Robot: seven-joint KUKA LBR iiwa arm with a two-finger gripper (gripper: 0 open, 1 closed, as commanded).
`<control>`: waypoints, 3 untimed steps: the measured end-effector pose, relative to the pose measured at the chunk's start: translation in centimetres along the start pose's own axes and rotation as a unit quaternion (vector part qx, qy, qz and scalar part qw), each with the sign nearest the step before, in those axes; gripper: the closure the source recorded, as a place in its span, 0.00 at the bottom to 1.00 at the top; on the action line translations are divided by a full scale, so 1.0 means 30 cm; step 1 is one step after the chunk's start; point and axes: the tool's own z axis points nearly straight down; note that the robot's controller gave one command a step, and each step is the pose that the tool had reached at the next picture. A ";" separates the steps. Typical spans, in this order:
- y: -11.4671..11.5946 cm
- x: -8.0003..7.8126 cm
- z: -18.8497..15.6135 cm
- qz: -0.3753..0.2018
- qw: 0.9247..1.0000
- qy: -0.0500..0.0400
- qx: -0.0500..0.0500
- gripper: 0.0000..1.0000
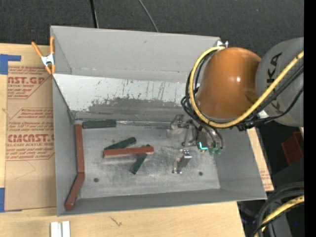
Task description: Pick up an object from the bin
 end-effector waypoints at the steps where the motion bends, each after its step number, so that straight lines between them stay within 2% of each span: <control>1: -0.001 -0.005 -0.011 0.000 1.000 -0.004 0.000 0.00; 2: 0.075 -0.071 0.176 -0.019 1.000 -0.007 0.000 0.00; 3: 0.043 -0.139 0.477 -0.084 0.996 -0.017 0.001 1.00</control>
Offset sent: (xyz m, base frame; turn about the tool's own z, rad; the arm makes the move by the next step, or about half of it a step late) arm 0.0428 0.0528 -0.1341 -0.0894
